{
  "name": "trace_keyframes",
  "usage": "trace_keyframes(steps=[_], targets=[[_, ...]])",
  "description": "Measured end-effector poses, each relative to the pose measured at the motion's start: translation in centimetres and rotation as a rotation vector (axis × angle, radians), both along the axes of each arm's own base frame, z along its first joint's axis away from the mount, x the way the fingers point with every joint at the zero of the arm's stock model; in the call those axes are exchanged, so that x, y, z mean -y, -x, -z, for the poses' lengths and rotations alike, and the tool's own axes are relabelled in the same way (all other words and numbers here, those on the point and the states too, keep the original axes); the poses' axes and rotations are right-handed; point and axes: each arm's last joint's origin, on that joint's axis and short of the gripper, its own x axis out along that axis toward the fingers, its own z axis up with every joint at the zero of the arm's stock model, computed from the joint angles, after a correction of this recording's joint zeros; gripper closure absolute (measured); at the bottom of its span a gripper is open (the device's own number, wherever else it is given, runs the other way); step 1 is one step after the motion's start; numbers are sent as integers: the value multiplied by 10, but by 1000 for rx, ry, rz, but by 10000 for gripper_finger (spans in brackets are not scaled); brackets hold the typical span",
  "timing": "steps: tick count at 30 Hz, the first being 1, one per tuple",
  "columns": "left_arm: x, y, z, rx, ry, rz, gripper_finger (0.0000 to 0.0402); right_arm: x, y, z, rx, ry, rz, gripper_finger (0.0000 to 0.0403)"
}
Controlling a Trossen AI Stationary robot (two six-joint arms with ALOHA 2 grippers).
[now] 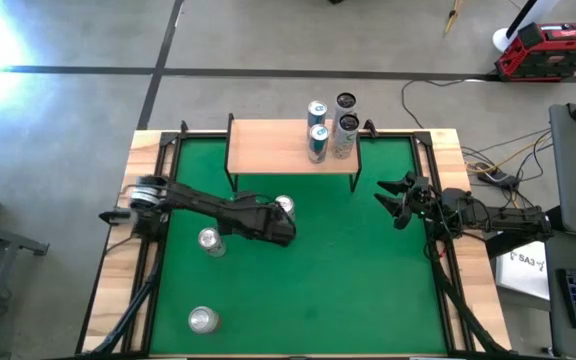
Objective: Place canned beverage on shelf
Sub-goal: Put the top pink-white soda can on the shelf
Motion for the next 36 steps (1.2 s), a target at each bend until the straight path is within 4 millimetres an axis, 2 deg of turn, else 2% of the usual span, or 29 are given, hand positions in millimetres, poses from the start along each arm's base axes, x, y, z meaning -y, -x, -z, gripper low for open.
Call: trace_keyframes(steps=[4, 11, 16, 26, 31, 36], targets=[[4, -17, 9, -57, -51, -83, 2, 0, 0, 0, 0, 0, 0, 165], [16, -37, 22, -47, -196, -147, 2, 0, 0, 0, 0, 0, 0, 165], [16, -37, 32, -56, -209, -166, 2, 0, 0, 0, 0, 0, 0, 165], [20, -26, 41, -77, -227, -187, 4, 0, 0, 0, 0, 0, 0, 165], [25, -26, 40, -53, -273, -154, 34, 0, 0, 0, 0, 0, 0, 165], [24, -26, 40, -92, -284, -89, 102, 0, 0, 0, 0, 0, 0, 165]])
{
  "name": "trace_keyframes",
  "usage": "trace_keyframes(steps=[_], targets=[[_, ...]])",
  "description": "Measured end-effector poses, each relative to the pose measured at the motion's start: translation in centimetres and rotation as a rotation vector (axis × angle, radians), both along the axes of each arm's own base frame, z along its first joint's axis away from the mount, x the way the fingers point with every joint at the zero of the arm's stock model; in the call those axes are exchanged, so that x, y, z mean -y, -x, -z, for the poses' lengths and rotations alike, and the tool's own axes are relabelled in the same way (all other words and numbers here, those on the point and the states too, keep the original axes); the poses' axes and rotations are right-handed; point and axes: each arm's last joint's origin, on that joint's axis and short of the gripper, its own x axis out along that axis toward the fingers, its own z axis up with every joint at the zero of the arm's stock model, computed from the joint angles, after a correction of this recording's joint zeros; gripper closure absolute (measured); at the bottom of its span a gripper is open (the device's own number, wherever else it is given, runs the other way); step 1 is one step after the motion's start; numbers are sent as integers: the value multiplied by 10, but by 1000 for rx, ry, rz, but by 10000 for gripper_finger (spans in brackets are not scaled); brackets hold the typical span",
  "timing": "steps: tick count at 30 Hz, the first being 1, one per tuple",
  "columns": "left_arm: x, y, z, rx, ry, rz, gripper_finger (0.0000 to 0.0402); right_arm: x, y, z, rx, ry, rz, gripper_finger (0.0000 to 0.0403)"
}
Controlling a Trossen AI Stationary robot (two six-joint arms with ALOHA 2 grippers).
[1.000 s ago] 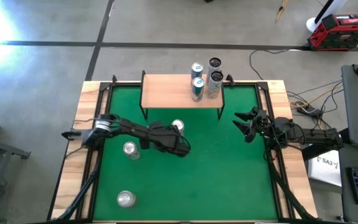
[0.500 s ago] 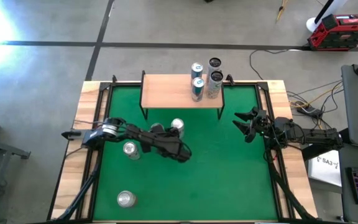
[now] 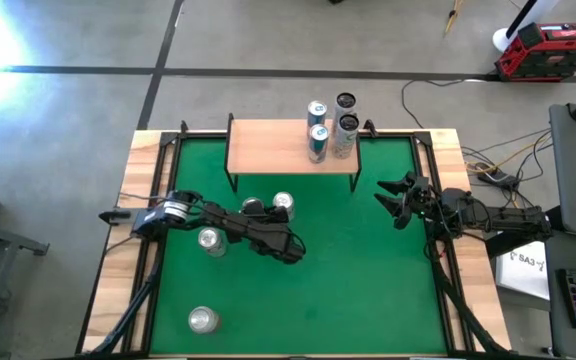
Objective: Place canned beverage on shelf
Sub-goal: Put the top pink-white soda can on the shelf
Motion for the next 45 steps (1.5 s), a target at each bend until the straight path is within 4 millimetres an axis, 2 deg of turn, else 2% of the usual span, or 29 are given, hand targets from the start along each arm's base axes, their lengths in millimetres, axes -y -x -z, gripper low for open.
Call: trace_keyframes(steps=[2, 6, 10, 15, 22, 26, 32, 36, 45], targets=[[0, 0, 0, -27, 5, 27, 128, 0, 0, 0, 0, 0, 0, 165], [2, 0, -1, -47, 10, 52, 129, 0, 0, 0, 0, 0, 0, 165], [11, 4, -12, -13, 32, 66, 129, 0, 0, 0, 0, 0, 0, 165], [17, 15, -52, 30, 67, 151, 129, 0, 0, 0, 0, 0, 0, 165], [6, 41, -120, 52, 27, 349, 129, 0, 0, 0, 0, 0, 0, 165], [-8, 56, -150, -4, -32, 454, 129, 0, 0, 0, 0, 0, 0, 165], [-41, 70, -179, 11, -101, 440, 129, 0, 0, 0, 0, 0, 0, 165], [-68, 67, -187, -2, -112, 446, 129, 0, 0, 0, 0, 0, 0, 165], [-139, 51, -192, -3, -99, 437, 127, 0, 0, 0, 0, 0, 0, 165]])
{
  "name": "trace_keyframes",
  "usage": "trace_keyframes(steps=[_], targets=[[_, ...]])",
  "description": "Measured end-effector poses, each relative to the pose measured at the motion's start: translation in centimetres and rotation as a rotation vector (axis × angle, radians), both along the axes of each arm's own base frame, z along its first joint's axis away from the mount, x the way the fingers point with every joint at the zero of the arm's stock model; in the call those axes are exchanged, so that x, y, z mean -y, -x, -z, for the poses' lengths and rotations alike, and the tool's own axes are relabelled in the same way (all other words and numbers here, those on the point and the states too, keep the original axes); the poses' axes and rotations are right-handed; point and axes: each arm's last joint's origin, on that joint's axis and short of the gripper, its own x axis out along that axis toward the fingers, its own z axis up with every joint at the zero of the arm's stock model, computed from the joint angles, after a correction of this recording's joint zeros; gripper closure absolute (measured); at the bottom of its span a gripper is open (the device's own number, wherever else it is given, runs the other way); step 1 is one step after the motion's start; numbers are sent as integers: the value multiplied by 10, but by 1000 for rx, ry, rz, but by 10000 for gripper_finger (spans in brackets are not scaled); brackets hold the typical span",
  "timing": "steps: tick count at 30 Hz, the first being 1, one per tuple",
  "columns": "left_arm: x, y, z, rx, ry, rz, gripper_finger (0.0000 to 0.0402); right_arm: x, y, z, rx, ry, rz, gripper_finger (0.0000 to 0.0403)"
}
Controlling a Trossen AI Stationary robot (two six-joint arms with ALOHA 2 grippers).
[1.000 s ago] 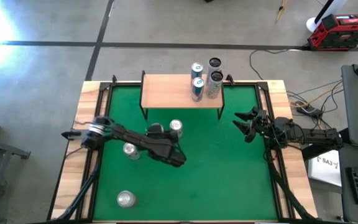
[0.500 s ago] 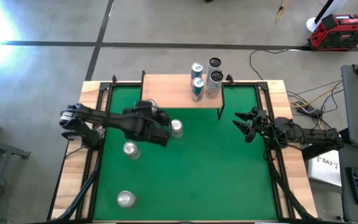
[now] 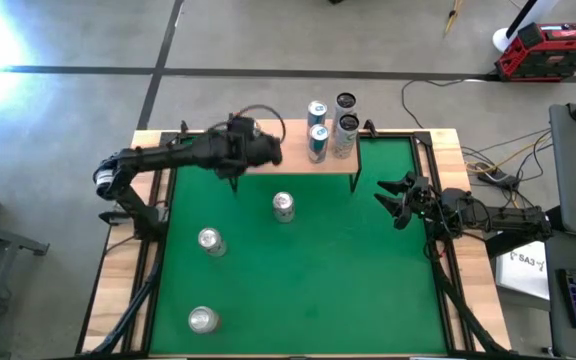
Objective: Place canned beverage on shelf
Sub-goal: Put the top pink-white soda can on the shelf
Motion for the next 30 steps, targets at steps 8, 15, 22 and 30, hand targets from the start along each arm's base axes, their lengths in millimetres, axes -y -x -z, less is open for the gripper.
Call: trace_keyframes(steps=[8, 15, 22, 30], targets=[[-50, -2, -1, 17, 23, 36, 126, 0, 0, 0, 0, 0, 0, 165], [-74, -7, 24, -21, 69, 19, 125, 0, 0, 0, 1, 0, 0, 165], [-85, -5, 24, 3, 60, -10, 125, 0, 0, 0, 0, 0, 0, 165], [-94, -1, 26, 14, 65, -51, 125, 0, 0, 0, 0, 0, 0, 165]])
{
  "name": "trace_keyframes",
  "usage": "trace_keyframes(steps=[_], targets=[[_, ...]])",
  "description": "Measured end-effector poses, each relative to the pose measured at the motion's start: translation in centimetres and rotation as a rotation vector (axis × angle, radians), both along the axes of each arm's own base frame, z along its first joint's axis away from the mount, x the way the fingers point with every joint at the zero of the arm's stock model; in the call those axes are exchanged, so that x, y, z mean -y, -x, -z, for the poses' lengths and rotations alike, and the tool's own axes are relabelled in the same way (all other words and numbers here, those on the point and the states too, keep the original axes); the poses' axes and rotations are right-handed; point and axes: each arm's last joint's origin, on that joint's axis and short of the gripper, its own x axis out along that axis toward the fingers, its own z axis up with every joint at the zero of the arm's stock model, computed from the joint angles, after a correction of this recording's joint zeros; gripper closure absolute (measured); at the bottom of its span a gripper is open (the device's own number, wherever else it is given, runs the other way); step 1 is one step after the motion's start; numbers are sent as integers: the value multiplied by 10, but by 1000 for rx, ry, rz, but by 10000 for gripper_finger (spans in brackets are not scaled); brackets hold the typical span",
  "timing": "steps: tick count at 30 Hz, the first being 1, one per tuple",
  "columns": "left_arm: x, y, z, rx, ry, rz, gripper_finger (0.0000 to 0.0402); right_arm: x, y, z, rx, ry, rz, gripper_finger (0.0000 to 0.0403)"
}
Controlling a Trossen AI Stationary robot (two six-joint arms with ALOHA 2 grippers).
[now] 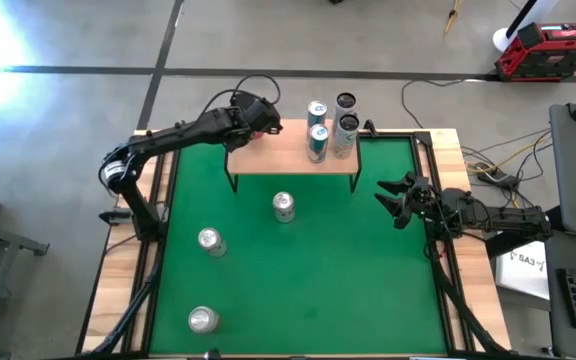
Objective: Place canned beverage on shelf
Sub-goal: Put the top pink-white soda can on the shelf
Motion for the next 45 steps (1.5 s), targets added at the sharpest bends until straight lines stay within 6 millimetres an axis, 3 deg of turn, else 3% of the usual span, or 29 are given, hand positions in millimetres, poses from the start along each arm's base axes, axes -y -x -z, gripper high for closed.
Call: trace_keyframes(steps=[22, 33, 39, 45], targets=[[-9, 3, 12, -14, 27, -58, 111, 0, 0, 0, 0, 0, 0, 165], [-6, 5, 11, -15, 39, -76, 8, 0, 0, 0, 0, 0, 0, 165], [6, 10, 0, -11, 33, -55, 10, 0, 0, 0, 0, 0, 0, 165], [39, 24, -20, 35, 73, -24, 3, 0, 0, 0, 0, 0, 0, 165]])
